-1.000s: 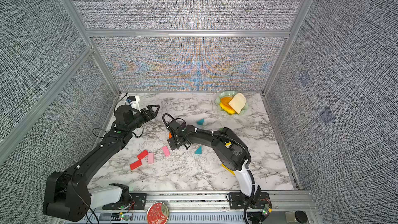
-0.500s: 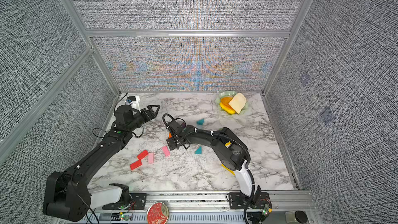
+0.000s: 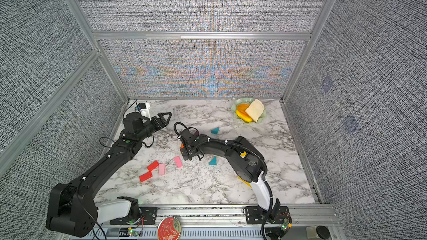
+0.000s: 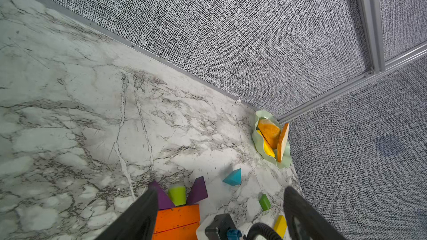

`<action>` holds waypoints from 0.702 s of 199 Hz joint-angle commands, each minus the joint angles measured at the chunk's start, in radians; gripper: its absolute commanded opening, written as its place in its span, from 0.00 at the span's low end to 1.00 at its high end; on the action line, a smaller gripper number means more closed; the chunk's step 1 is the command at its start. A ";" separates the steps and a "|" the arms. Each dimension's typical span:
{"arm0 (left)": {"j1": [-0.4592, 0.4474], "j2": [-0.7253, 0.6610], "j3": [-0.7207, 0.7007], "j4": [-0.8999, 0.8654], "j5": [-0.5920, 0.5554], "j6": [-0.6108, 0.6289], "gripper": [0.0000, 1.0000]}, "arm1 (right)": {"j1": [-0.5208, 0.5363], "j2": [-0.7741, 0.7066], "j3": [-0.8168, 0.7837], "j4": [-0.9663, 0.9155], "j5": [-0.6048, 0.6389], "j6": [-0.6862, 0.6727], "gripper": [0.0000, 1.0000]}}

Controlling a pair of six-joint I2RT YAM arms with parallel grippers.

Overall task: Assemble a carrot with building blocks
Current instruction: Assemble the building block at the center of the board.

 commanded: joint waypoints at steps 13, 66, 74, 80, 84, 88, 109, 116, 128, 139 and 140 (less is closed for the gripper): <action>0.000 0.005 0.006 0.010 0.005 0.004 0.86 | -0.004 -0.004 0.001 -0.017 0.046 -0.002 0.91; -0.001 0.005 0.006 0.011 0.004 0.005 0.86 | -0.005 -0.007 -0.002 -0.027 0.061 -0.005 0.91; -0.001 0.004 0.006 0.013 0.004 0.004 0.86 | -0.005 -0.008 -0.003 -0.028 0.063 -0.006 0.91; 0.001 0.005 0.006 0.012 0.005 0.004 0.86 | -0.006 -0.010 -0.003 -0.027 0.065 -0.006 0.91; 0.000 0.004 0.006 0.012 0.005 0.004 0.86 | -0.005 -0.009 -0.004 -0.029 0.067 -0.007 0.91; 0.001 0.004 0.006 0.013 0.005 0.005 0.86 | -0.005 -0.010 -0.004 -0.028 0.069 -0.008 0.91; 0.001 0.005 0.006 0.011 0.005 0.003 0.86 | -0.005 -0.009 -0.008 -0.027 0.074 -0.007 0.91; 0.001 0.005 0.006 0.012 0.005 0.003 0.86 | -0.005 -0.009 -0.010 -0.027 0.074 -0.009 0.91; 0.000 0.004 0.006 0.012 0.004 0.003 0.86 | -0.006 -0.012 -0.012 -0.026 0.072 -0.009 0.91; 0.001 0.005 0.006 0.012 0.005 0.003 0.86 | -0.005 -0.015 -0.015 -0.026 0.070 -0.009 0.91; 0.001 0.005 0.006 0.012 0.006 0.003 0.86 | -0.005 -0.014 -0.015 -0.026 0.070 -0.009 0.91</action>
